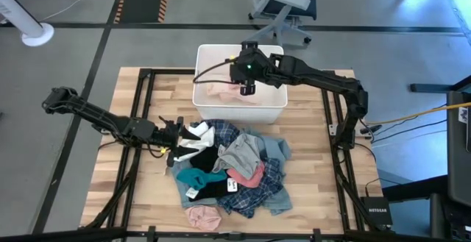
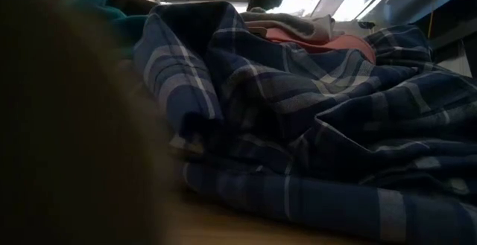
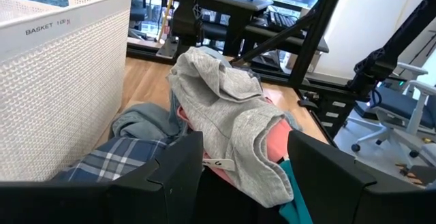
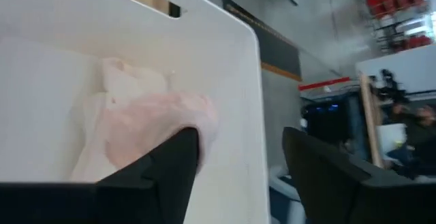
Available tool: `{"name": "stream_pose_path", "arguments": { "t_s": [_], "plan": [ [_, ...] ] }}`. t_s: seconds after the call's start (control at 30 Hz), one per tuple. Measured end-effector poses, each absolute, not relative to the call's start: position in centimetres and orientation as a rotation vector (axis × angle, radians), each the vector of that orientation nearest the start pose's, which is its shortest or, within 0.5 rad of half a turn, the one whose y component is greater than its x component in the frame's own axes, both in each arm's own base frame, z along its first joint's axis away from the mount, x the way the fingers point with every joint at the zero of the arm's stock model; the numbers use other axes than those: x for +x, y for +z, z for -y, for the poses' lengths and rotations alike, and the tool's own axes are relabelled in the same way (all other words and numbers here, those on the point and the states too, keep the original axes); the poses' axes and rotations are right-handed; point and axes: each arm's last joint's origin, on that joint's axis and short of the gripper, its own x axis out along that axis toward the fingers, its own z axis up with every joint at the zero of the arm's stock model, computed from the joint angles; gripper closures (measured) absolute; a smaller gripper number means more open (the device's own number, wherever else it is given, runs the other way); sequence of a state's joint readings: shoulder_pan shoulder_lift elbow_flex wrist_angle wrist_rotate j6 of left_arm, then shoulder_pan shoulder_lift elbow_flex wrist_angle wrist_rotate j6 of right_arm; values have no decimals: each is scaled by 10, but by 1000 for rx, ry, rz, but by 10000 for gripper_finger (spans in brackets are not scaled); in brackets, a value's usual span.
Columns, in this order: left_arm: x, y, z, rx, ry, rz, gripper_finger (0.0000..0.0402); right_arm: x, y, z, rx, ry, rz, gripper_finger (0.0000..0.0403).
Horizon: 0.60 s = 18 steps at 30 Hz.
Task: Sort clothes
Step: Put the top pink sock into the white laundry bin, then put the pink sock into the white laundry bin
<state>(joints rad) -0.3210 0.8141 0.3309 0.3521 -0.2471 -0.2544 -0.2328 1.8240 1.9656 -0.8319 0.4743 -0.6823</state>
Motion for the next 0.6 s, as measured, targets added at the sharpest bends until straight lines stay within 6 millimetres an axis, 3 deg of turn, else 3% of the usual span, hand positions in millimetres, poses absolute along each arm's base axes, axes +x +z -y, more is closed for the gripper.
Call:
{"name": "stream_pose_path", "arguments": {
  "t_s": [0.17, 0.37, 0.6],
  "plan": [
    [172, 222, 50, -219, -57, -135, 192, 371, 400, 101, -729, -436, -974, 165],
    [172, 222, 50, -222, -57, -135, 192, 359, 388, 96, -672, -256, -1113, 170],
    [172, 222, 50, -224, -57, -136, 192, 362, 392, 94, -646, -217, -1045, 171]
  ]
}}
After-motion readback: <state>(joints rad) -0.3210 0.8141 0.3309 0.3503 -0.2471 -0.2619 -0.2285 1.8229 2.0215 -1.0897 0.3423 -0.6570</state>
